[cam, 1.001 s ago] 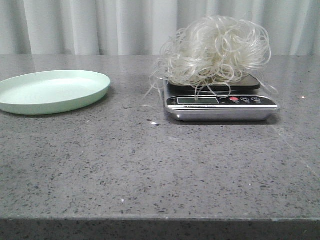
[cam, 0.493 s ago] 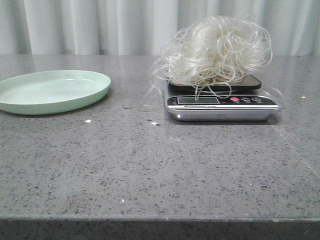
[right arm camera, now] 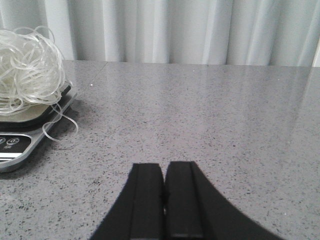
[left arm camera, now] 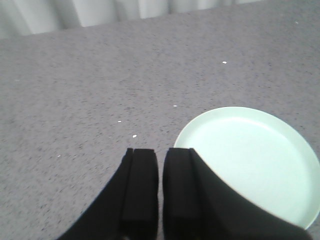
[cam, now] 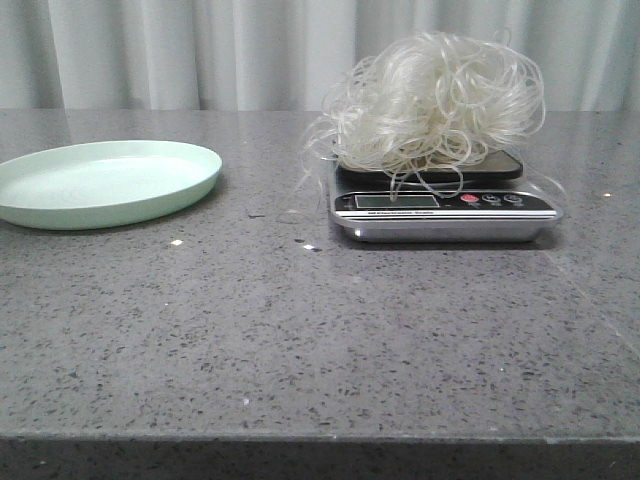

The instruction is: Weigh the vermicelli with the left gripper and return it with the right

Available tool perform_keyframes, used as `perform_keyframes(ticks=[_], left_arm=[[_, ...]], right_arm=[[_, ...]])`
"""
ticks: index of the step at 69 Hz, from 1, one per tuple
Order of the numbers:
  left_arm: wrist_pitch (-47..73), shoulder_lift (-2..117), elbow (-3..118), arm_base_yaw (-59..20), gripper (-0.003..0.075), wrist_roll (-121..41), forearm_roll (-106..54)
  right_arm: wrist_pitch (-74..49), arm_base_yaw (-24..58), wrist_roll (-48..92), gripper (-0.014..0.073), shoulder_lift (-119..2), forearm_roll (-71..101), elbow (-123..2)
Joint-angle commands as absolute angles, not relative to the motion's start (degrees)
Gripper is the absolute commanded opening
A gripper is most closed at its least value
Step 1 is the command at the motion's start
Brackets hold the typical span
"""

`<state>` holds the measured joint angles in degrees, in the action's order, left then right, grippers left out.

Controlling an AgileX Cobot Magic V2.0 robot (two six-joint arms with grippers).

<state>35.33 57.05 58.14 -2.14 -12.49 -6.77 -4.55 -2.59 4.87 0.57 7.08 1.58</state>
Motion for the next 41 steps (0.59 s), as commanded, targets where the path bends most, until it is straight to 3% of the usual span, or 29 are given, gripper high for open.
perform_keyframes(ticks=[1, 24, 41], left_arm=[[23.85, 50.10, 51.84, -1.70, 0.0137, -11.82, -6.36], [4.21, 33.65, 28.65, -1.70, 0.0137, -11.82, -7.72], [-1.67, 27.93, 21.94, -1.70, 0.0137, -11.82, -8.22]], right_arm=[[0.00, -2.91, 5.11, 0.0152, 1.49, 6.54, 1.16], [1.01, -2.91, 5.11, 0.0152, 1.49, 10.66, 1.06], [4.04, -2.91, 5.11, 0.0152, 1.09, 15.81, -2.54]])
